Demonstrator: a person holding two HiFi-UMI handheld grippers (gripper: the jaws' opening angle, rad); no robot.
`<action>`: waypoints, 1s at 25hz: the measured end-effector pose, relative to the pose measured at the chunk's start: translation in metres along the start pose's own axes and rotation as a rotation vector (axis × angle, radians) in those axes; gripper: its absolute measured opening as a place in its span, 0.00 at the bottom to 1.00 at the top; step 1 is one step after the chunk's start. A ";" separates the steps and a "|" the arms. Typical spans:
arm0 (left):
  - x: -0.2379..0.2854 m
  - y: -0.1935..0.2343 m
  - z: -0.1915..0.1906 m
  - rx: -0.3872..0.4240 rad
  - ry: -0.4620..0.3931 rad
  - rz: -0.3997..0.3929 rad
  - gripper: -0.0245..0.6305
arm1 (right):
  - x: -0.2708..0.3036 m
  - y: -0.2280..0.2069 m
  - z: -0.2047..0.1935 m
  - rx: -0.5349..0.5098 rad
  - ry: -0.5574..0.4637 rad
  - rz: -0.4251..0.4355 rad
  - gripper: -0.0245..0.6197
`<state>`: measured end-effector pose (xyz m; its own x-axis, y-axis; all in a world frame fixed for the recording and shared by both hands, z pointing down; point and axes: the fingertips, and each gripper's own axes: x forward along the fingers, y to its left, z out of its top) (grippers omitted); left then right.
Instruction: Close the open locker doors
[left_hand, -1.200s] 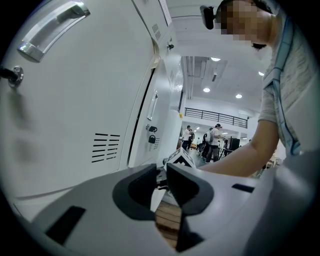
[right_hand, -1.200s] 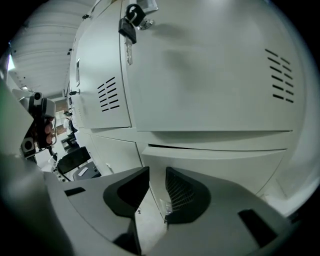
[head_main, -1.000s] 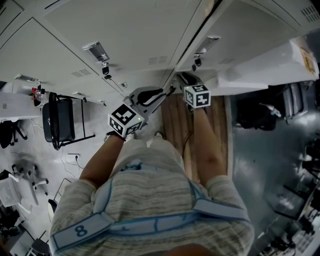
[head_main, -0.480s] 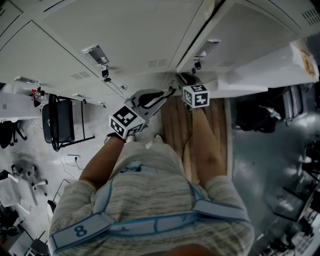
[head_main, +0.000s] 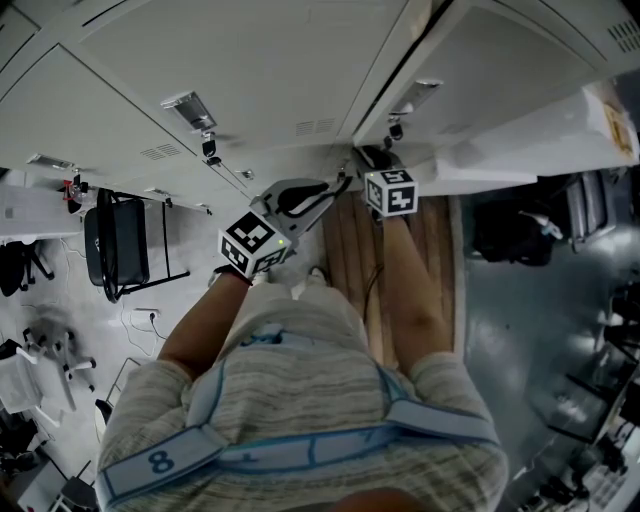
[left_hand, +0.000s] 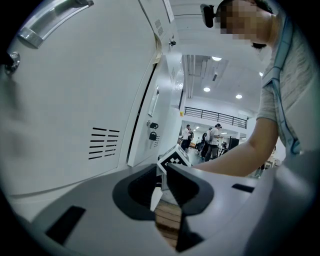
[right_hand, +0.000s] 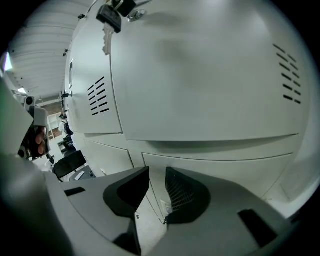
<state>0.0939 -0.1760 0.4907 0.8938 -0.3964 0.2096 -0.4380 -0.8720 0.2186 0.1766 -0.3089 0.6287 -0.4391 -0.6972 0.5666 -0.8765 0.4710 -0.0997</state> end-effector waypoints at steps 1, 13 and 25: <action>0.000 0.000 0.000 -0.001 0.001 0.000 0.13 | 0.000 0.000 0.000 0.002 -0.001 -0.001 0.20; 0.003 -0.003 0.002 0.006 -0.001 -0.003 0.13 | 0.002 0.000 -0.001 0.017 -0.004 -0.002 0.20; 0.002 -0.002 0.004 0.009 -0.010 0.001 0.13 | -0.006 0.002 -0.003 0.026 -0.014 -0.001 0.20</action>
<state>0.0974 -0.1758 0.4870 0.8942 -0.4002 0.2007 -0.4383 -0.8739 0.2101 0.1784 -0.3023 0.6275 -0.4410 -0.7054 0.5549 -0.8817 0.4560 -0.1209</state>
